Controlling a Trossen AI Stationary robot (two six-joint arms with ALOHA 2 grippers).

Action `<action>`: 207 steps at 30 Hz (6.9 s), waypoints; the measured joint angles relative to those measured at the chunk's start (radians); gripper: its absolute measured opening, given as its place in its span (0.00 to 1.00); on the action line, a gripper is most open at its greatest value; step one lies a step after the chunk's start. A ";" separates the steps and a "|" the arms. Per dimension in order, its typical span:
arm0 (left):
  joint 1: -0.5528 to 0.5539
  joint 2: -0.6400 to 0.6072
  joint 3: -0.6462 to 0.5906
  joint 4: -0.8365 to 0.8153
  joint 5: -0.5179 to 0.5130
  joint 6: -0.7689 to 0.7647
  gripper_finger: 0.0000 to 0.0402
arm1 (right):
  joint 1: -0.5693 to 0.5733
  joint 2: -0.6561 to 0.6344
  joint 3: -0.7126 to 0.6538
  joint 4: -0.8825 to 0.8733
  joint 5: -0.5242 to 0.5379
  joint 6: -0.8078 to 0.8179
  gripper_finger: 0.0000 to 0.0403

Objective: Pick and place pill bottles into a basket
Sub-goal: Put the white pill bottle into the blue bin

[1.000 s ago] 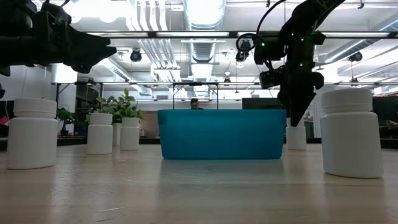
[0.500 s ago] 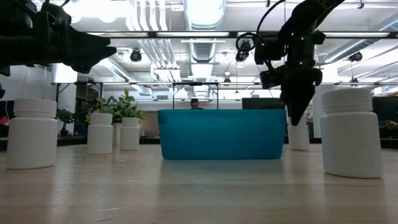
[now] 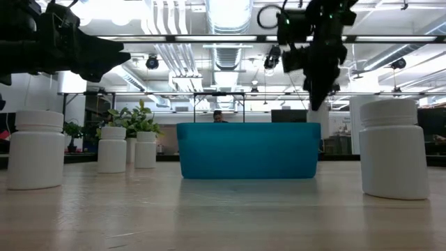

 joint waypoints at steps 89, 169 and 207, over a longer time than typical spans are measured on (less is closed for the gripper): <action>0.000 0.003 0.000 0.000 0.000 0.000 0.55 | 0.467 0.317 0.149 0.173 0.134 0.136 0.40; 0.000 0.006 0.000 0.000 0.000 0.000 0.55 | 0.790 0.285 0.356 -0.011 0.084 0.534 0.61; 0.000 0.006 0.000 0.000 0.000 0.000 0.55 | 0.838 0.335 0.237 0.124 0.085 0.175 0.59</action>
